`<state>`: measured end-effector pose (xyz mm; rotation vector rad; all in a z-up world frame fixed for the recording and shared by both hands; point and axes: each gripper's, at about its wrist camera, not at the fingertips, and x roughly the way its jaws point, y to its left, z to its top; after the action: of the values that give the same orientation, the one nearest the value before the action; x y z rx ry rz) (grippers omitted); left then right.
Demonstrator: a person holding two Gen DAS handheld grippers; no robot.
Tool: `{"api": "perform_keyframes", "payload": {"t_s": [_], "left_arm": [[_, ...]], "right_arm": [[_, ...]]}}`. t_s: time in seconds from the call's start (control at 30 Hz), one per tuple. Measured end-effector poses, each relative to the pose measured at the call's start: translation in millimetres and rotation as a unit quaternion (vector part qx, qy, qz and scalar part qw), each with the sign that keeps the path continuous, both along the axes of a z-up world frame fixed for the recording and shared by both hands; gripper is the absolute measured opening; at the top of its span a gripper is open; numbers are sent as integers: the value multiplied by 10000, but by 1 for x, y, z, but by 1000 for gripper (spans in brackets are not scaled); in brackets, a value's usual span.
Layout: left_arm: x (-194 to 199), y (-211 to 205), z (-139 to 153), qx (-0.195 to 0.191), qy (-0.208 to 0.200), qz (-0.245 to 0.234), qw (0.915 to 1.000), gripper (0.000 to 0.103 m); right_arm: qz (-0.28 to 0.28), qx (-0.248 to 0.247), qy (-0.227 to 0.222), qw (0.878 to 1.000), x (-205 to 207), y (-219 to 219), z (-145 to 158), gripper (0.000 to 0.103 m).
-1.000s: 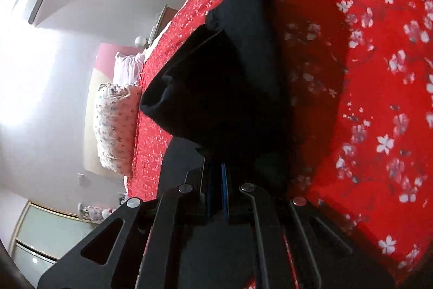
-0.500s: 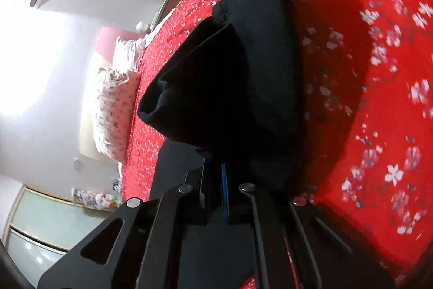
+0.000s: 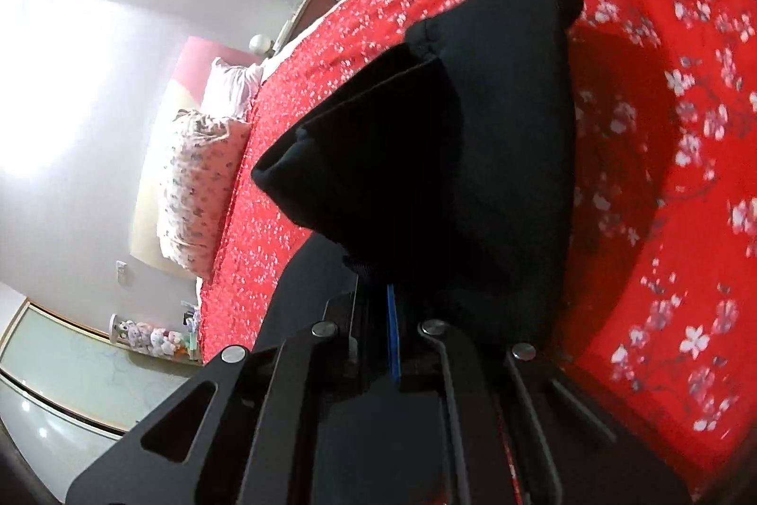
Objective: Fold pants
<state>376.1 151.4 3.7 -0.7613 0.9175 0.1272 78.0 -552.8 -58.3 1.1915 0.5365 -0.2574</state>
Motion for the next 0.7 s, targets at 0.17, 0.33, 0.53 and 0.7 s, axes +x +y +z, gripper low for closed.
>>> {"api": "perform_keyframes", "payload": {"t_s": [0.17,0.33,0.53,0.7], "left_arm": [[-59,3,45,-20,-555,-261,9981,7],[-131,1,79,53,-1113,-474,9926,7],[-234,0,79,-1,-1463,-455,9882,8],[-305,-3,43,107,-1541,-316,9875,8]], "right_arm": [[-105,-187,-326,9992,-4,-10,10,6],[-275,-308,-492,9979,-12,-20,15,6],[-412,-240,-559,9973,-24,-31,12,6],[-507,-162,-540,9971,-32,-37,10,6]]}}
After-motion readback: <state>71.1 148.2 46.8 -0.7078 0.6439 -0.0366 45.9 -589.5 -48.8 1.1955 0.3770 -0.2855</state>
